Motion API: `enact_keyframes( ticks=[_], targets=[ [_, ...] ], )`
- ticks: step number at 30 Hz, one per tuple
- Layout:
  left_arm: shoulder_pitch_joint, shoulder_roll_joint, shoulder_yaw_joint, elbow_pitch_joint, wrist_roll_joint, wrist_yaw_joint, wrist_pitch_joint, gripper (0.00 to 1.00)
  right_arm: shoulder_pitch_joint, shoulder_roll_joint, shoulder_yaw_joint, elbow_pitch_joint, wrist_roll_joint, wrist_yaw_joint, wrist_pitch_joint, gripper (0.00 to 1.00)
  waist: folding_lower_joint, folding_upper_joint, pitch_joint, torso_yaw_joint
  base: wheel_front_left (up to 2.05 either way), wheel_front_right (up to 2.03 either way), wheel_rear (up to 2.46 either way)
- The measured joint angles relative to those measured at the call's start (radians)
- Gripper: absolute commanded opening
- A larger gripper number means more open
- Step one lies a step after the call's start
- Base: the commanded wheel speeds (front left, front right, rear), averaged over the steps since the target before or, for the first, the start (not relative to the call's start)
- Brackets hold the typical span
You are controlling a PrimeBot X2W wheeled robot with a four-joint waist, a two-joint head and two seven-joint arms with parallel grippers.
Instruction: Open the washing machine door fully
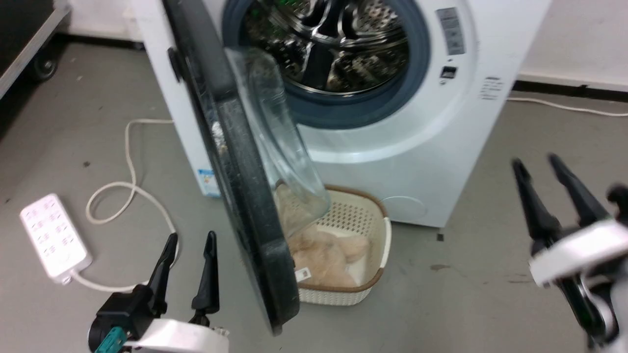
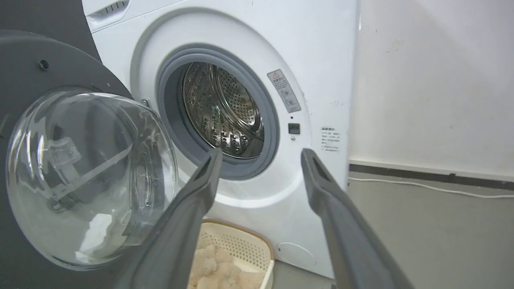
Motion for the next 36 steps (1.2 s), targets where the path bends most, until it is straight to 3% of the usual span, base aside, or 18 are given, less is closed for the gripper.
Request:
enact_keyframes(
  ticks=[2, 5, 9, 17, 24, 25, 26, 27, 36],
  targets=[
    [0.012, 0.001, 0.008, -0.003, 0.0, -0.002, 0.0, 1.0, 0.06, 0.035, -0.059, -0.04, -0.094, 0.0, -0.037, 1.0, -0.0001, 0.0, -0.011, -0.014, 0.0, 0.0, 0.0],
    [0.025, 0.006, 0.013, -0.005, 0.0, -0.009, 0.0, 1.0, 0.155, 0.138, -0.14, -0.096, -0.175, 0.0, -0.06, 1.0, -0.0001, 0.0, -0.024, -0.033, 0.0, 0.0, 0.0],
    [0.043, 0.016, 0.014, -0.009, 0.001, -0.01, 0.0, 1.0, 0.265, 0.217, -0.151, -0.159, -0.297, 0.0, -0.087, 1.0, -0.0001, 0.0, -0.033, -0.054, 0.0, 0.0, 0.0],
    [0.057, 0.022, -0.002, 0.004, 0.007, -0.017, 0.0, 1.0, 0.368, 0.247, -0.171, -0.185, -0.447, 0.0, -0.156, 1.0, 0.0, 0.0, -0.024, -0.063, 0.0, 0.0, 0.0],
    [0.057, 0.019, -0.02, 0.02, 0.014, -0.012, 0.0, 1.0, 0.382, 0.249, -0.171, -0.161, -0.399, 0.0, -0.182, 1.0, 0.0, 0.0, -0.014, -0.047, 0.0, 0.0, 0.0],
    [0.057, 0.019, -0.019, 0.019, 0.014, -0.012, 0.0, 0.76, 0.382, 0.249, -0.17, -0.16, -0.395, 0.0, -0.184, 1.0, 0.0, 0.0, -0.013, -0.045, 0.0, 0.0, 0.0],
    [0.056, 0.018, -0.017, 0.015, 0.014, -0.01, 0.0, 0.2, 0.382, 0.249, -0.168, -0.159, -0.393, 0.0, -0.186, 1.0, 0.0, 0.0, -0.013, -0.043, 0.0, 0.0, 0.0],
    [0.056, 0.017, -0.015, 0.009, 0.014, -0.008, 0.0, 0.0, 0.382, 0.249, -0.167, -0.158, -0.391, 0.0, -0.188, 1.0, 0.0, 0.0, -0.012, -0.041, 0.0, 0.0, 0.0],
    [0.01, 0.006, 0.068, -0.15, -0.002, 0.013, 0.0, 0.0, 0.38, 0.249, -0.166, -0.156, -0.376, 0.0, -0.191, 1.0, 0.0, 0.0, -0.017, -0.025, 0.0, 0.0, 0.0]
  ],
)
